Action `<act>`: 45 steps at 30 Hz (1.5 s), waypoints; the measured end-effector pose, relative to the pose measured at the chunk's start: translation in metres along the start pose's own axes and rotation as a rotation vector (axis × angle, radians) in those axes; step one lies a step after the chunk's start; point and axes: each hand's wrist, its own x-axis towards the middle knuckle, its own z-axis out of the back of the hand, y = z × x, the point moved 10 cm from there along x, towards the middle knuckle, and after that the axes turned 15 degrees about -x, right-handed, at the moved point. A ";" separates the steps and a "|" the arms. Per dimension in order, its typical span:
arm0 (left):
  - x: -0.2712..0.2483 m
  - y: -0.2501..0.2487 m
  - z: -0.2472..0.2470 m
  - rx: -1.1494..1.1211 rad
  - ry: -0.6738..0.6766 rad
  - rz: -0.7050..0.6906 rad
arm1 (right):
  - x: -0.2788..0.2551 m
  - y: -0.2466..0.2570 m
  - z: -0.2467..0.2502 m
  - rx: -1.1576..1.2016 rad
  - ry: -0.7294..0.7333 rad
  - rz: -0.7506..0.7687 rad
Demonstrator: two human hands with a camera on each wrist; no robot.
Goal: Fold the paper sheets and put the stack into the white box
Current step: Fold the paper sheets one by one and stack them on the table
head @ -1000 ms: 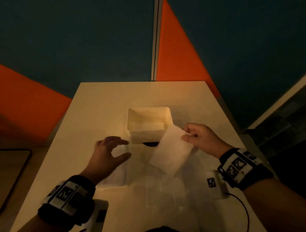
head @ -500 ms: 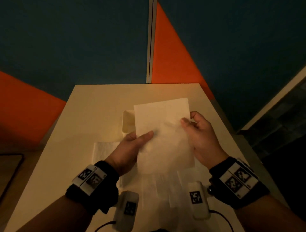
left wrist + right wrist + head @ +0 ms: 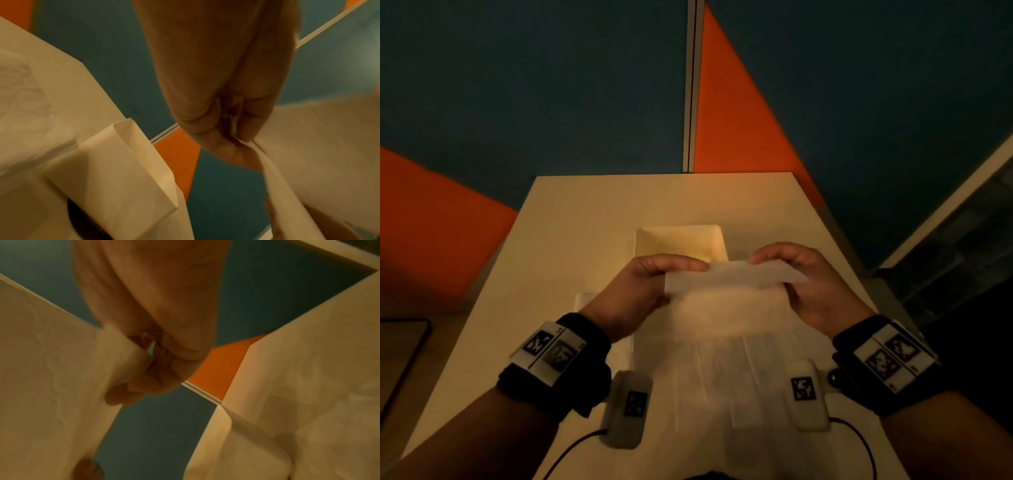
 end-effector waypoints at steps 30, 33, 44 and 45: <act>-0.059 0.018 0.130 0.322 -0.514 0.082 | 0.059 -0.121 -0.016 -0.984 0.248 -0.177; -0.068 0.024 0.145 0.517 -0.563 0.150 | 0.057 -0.144 -0.028 -1.179 0.343 -0.225; -0.077 0.025 0.148 0.757 -0.575 0.189 | 0.053 -0.153 -0.044 -1.538 0.358 -0.162; -0.077 0.025 0.149 0.749 -0.579 0.186 | 0.053 -0.153 -0.044 -1.540 0.358 -0.158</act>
